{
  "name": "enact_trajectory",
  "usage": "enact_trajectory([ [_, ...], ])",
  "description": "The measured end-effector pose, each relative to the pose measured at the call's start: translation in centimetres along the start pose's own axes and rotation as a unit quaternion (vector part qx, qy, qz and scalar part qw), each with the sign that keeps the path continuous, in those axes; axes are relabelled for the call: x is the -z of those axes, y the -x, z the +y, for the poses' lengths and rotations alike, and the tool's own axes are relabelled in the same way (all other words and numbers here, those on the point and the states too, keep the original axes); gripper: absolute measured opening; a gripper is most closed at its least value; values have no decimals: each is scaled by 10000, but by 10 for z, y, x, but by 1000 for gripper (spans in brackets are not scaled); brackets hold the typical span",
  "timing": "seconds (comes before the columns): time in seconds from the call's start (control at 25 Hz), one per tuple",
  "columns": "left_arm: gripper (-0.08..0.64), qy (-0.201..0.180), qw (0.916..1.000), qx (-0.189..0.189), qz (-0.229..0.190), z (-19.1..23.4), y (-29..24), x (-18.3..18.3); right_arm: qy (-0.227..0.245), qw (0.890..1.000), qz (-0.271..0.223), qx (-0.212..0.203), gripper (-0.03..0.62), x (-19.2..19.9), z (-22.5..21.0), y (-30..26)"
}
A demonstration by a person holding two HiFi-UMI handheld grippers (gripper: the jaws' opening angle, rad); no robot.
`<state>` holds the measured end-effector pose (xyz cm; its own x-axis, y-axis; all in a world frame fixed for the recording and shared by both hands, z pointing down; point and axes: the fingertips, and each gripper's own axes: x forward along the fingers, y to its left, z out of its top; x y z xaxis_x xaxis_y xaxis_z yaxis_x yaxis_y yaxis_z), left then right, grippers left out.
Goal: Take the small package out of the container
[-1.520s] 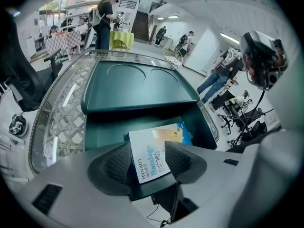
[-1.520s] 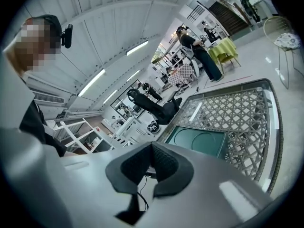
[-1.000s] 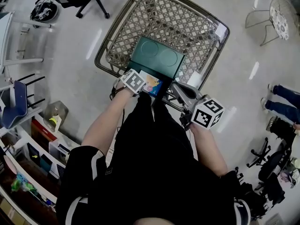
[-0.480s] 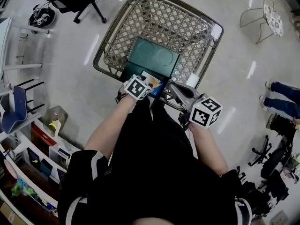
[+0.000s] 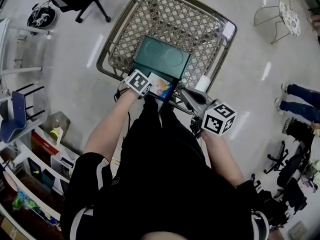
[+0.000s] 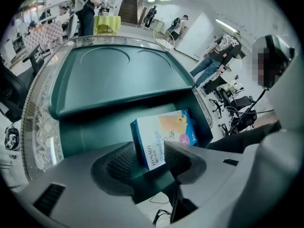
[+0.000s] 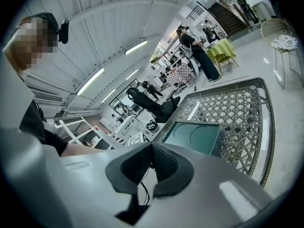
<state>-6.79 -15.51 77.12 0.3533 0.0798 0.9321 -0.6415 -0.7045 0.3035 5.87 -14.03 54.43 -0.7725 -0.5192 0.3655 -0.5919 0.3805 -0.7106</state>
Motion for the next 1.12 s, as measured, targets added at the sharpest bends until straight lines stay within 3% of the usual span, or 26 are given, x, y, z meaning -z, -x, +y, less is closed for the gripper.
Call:
enact_trajectory([
  [0.28, 206, -465, 9975, -110, 530, 2, -13, -1, -43, 9999, -34, 86, 11, 4, 1, 3],
  [0.72, 212, -320, 9976, 424, 437, -16, -21, -8, -134, 9996, -154, 202, 11, 5, -3, 11],
  [0.96, 209, -210, 9977, 641, -72, -42, 0, -20, -135, 9994, -229, 223, 11, 1, -6, 16],
  [1.12, 206, -280, 9976, 423, -476, -58, 15, -28, -94, 9995, -246, 158, 11, -4, -4, 15],
])
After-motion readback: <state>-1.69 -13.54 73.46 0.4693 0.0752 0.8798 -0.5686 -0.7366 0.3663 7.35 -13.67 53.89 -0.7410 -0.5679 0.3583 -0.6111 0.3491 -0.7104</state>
